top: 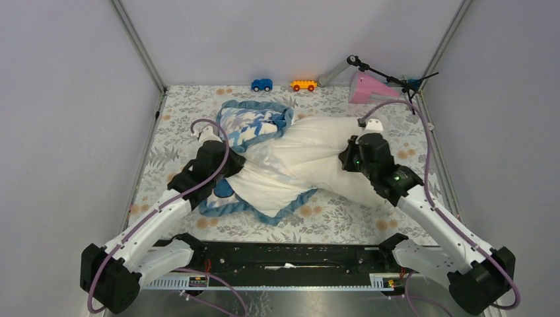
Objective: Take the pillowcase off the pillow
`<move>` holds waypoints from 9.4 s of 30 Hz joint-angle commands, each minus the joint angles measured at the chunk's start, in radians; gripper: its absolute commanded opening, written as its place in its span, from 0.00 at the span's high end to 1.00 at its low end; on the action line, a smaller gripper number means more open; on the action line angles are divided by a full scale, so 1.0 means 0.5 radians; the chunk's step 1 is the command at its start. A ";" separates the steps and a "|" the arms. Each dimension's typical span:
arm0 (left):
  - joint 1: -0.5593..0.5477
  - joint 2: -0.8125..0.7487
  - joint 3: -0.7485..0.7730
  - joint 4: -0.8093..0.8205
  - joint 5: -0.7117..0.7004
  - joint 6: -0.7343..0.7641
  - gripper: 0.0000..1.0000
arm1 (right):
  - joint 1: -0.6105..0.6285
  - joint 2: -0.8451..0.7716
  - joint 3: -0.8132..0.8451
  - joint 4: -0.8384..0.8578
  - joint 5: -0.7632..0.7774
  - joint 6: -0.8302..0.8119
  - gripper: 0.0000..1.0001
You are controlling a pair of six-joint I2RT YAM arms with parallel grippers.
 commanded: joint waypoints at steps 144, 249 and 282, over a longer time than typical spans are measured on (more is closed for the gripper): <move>0.049 -0.682 -0.474 0.153 -0.018 0.003 1.00 | 0.934 0.920 0.410 -0.178 0.822 -0.443 1.00; 0.541 -0.080 -0.057 -0.142 -0.642 -0.349 0.95 | 0.127 -1.290 -0.316 0.126 1.003 -0.066 1.00; 0.287 -0.076 0.248 0.179 0.515 0.244 0.24 | 0.125 -0.615 -0.134 0.189 -0.265 -0.274 0.13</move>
